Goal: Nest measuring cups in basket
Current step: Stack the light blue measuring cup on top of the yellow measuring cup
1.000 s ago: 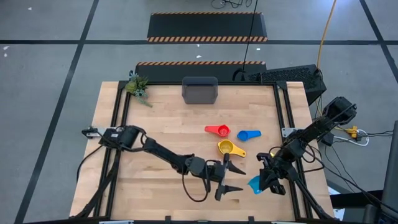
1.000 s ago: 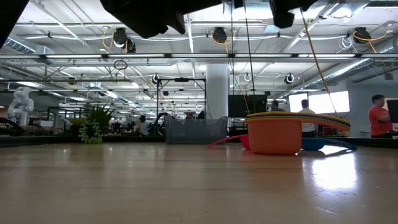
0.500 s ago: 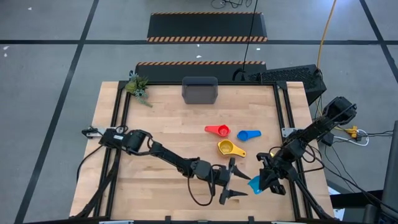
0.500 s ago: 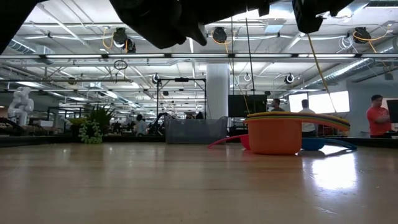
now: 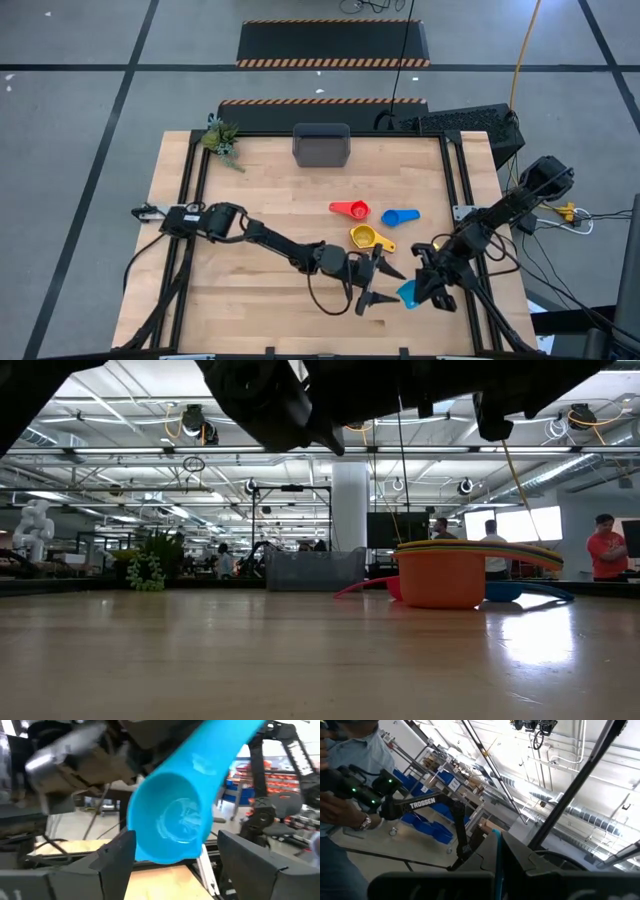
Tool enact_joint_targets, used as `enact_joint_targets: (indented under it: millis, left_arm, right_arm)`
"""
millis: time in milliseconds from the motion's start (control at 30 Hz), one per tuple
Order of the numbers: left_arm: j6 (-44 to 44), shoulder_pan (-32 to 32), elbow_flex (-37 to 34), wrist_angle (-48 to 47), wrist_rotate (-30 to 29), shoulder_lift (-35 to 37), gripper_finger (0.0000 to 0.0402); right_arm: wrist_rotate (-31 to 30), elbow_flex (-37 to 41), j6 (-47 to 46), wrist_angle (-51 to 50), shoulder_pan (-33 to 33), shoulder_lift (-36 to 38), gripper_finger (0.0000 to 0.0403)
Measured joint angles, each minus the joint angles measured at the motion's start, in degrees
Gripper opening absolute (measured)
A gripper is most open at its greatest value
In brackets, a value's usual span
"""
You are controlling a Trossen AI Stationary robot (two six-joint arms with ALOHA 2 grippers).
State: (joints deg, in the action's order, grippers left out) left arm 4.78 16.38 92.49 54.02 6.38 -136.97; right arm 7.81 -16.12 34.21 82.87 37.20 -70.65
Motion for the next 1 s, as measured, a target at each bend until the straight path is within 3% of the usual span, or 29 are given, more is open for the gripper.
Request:
enact_joint_targets:
  millis: [267,633,1000]
  left_arm:
    - [-3.29,0.07,0.83,-2.38,2.46,0.15,0.0184]
    - [-5.56,-0.61,0.83,-2.92,5.92,0.13,0.0016]
    - [-4.21,-0.67,0.79,-3.39,6.27,0.13,0.0008]
  right_arm:
    - [1.47,0.00,-1.91,-0.02,-1.24,0.00,0.0000]
    - [1.36,0.00,-5.39,-1.13,-1.82,0.00,0.0000]
    - [1.05,0.00,-5.65,-1.76,-1.96,0.00,0.0000]
